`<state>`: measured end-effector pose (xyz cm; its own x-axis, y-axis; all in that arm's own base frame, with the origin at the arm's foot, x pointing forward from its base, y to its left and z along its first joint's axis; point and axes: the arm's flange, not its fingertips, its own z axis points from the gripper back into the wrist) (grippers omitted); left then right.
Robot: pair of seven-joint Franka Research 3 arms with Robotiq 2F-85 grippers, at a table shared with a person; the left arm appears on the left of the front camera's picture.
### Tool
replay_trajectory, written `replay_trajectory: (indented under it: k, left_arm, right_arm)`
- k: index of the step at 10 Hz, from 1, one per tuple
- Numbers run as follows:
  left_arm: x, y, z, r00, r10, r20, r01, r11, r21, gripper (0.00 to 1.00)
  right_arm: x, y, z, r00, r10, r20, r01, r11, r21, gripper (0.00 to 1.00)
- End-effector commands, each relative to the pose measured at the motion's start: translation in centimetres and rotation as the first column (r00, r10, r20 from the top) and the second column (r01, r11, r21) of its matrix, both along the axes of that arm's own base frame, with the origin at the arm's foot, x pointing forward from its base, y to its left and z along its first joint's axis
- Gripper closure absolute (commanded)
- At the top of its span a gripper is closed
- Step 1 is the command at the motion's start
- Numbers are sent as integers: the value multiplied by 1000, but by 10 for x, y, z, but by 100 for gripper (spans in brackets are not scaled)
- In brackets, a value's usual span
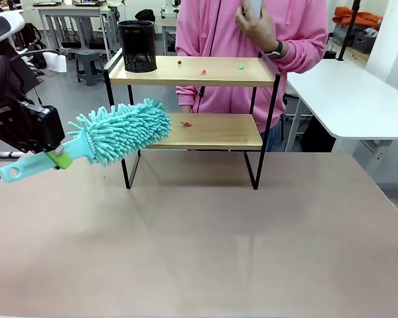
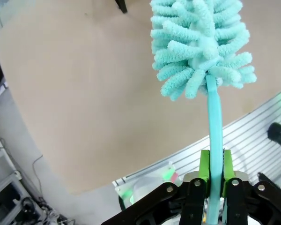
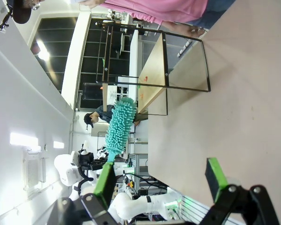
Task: Clean the shelf.
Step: Clean the specific tier of the Shelf with the Duster once objects are removed.
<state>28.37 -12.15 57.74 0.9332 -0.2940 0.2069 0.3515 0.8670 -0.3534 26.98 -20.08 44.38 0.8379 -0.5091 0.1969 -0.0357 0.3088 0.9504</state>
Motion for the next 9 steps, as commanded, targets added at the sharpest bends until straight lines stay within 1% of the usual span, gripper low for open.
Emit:
replay_trajectory:
  k: [1, 2, 4, 6, 8, 9]
  left_arm:
    - [-4, -6, -5, 997, 56, 62, -53, 998, -46, 88]
    - [-2, -6, -5, 993, 93, 67, -90, 995, -40, 88]
    - [2, -12, -9, 985, 136, 103, -132, 990, -49, 88]
    - [6, -21, -12, 977, 170, 131, -168, 985, -29, 88]
    - [16, -36, -17, 972, 185, 142, -185, 983, -9, 88]
    - [24, -43, -19, 963, 215, 163, -218, 976, 3, 88]
  right_arm:
    - [3, 0, 1, 999, -4, 34, 4, 1000, 3, 0]
    - [3, 0, 1, 999, -4, 34, 4, 1000, 3, 0]
    - [3, 0, 1, 999, -4, 34, 4, 1000, 3, 0]
    - [3, 0, 1, 999, -4, 34, 4, 1000, 3, 0]
    - [3, 0, 1, 999, -4, 34, 4, 1000, 3, 0]
    - [3, 0, 1, 999, -4, 34, 4, 1000, 3, 0]
